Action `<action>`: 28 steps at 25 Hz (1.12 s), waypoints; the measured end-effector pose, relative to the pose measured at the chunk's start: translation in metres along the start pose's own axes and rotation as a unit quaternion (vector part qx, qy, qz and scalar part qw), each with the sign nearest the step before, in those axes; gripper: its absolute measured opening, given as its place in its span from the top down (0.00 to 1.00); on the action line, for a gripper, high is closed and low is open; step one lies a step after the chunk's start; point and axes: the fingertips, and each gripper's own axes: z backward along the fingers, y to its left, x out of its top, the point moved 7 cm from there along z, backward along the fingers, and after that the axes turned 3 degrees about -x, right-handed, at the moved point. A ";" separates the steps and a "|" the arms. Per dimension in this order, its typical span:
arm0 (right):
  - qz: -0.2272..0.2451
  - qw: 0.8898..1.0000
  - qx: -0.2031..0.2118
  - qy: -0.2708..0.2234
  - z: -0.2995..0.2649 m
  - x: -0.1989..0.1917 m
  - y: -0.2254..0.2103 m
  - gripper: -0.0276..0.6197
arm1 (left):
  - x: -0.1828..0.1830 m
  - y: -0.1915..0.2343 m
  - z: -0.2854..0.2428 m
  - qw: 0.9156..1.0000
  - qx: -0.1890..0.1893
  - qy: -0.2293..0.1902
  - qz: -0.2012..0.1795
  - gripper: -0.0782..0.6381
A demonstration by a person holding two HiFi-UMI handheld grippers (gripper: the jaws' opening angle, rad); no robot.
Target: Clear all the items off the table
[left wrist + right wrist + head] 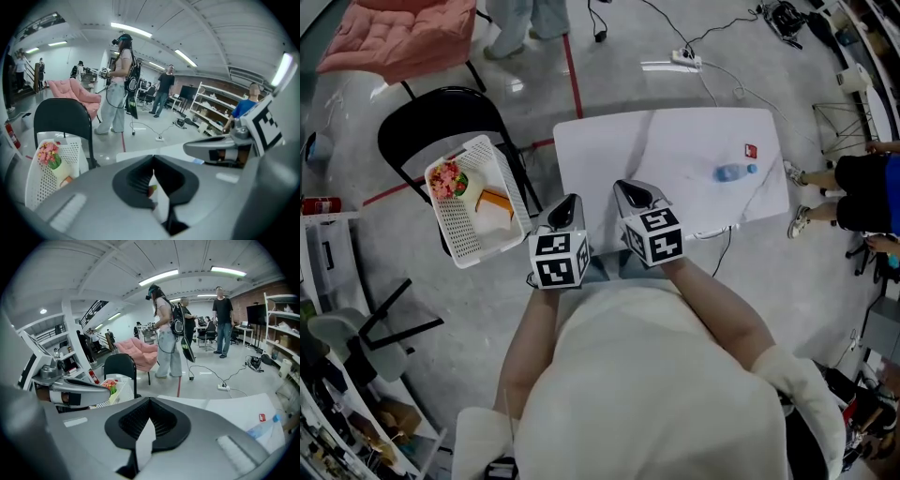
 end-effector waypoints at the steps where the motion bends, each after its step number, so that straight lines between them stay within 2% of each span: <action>1: -0.005 1.000 -0.006 0.000 0.005 -0.003 -0.011 0.96 | 0.001 -0.010 -0.005 1.000 -0.004 0.002 -0.003 0.88; 13: -0.070 0.995 -0.075 -0.006 0.060 -0.042 -0.124 0.96 | -0.001 -0.111 -0.062 0.997 -0.054 0.030 -0.046 0.88; 23: -0.134 0.981 -0.141 0.005 0.101 -0.097 -0.214 0.95 | -0.009 -0.183 -0.105 0.992 -0.087 0.049 -0.075 0.88; 28: -0.168 0.971 -0.168 0.014 0.111 -0.124 -0.251 0.91 | -0.018 -0.209 -0.124 0.989 -0.095 0.067 -0.086 0.88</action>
